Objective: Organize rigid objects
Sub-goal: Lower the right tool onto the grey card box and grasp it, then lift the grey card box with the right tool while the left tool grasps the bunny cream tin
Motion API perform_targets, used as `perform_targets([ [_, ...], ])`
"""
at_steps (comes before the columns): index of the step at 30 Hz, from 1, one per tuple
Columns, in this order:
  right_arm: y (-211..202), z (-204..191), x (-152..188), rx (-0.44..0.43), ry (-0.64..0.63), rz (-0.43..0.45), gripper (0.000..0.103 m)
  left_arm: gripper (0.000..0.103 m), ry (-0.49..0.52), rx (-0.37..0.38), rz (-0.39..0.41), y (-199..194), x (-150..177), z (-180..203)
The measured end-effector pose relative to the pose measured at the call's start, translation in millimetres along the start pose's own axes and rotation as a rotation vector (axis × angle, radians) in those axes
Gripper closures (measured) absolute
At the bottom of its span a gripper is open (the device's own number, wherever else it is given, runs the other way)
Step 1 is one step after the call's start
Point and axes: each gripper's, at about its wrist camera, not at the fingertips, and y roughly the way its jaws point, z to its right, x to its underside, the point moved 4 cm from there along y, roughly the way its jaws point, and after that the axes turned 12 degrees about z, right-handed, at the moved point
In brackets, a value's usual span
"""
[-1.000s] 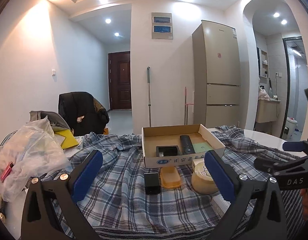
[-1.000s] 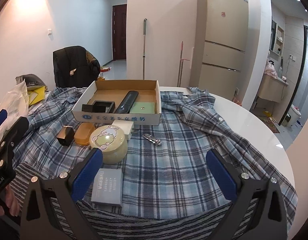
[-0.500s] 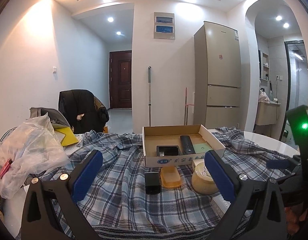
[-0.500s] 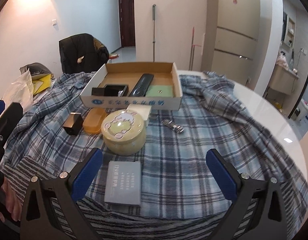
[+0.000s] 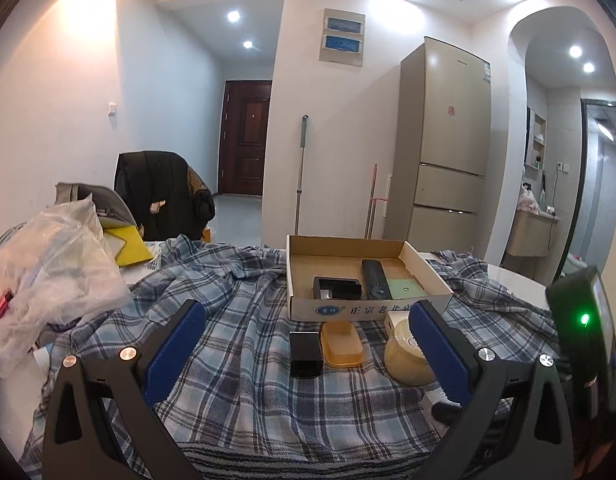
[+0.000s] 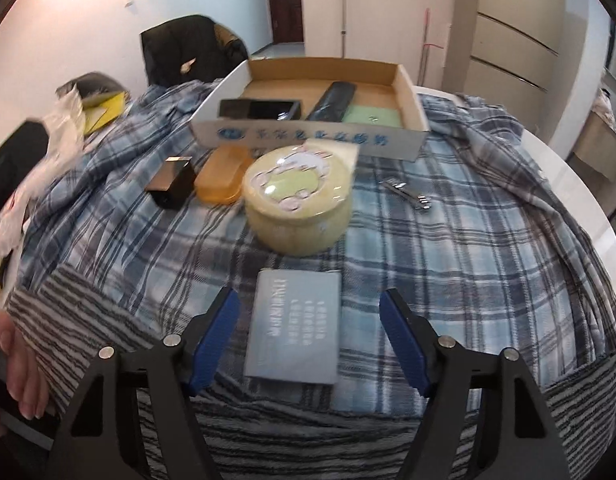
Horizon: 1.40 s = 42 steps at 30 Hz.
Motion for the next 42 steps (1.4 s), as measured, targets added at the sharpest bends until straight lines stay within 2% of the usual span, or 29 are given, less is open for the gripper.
perform_targets([
  [2,4.1,-1.7,3.0,0.007,-0.014,-0.019,0.045,0.0,0.004,0.0,0.001,-0.2,-0.1,0.6],
  [5,8.0,0.3,7.1,0.021,-0.006,-0.036,0.056,0.0,0.022,0.002,0.004,-0.4,0.2,2.5],
  [13,4.9,3.9,7.2,0.028,-0.001,-0.029,0.057,0.0,0.013,-0.001,0.007,-1.1,-0.3,5.0],
  [16,10.4,6.1,9.7,0.011,0.015,-0.057,0.057,0.0,0.016,0.0,0.007,-1.2,-0.3,4.9],
  [21,11.0,1.0,11.2,0.042,-0.025,-0.048,0.057,0.0,0.017,-0.001,0.011,-2.2,-1.1,5.0],
  [24,-1.0,3.9,6.5,0.048,-0.006,0.018,0.057,0.0,0.012,-0.003,0.009,-2.7,-1.2,4.3],
  [28,-28.3,12.2,-11.8,0.059,0.004,0.155,0.057,0.0,0.011,-0.002,0.008,-2.9,-1.7,3.9],
  [32,-45.3,27.2,-28.3,0.124,-0.03,0.24,0.057,0.0,0.015,0.003,0.009,-2.9,-1.8,4.3],
  [42,-51.6,82.8,-36.3,0.19,0.02,0.298,0.057,0.0,0.027,0.008,-0.019,2.1,1.2,6.5],
])
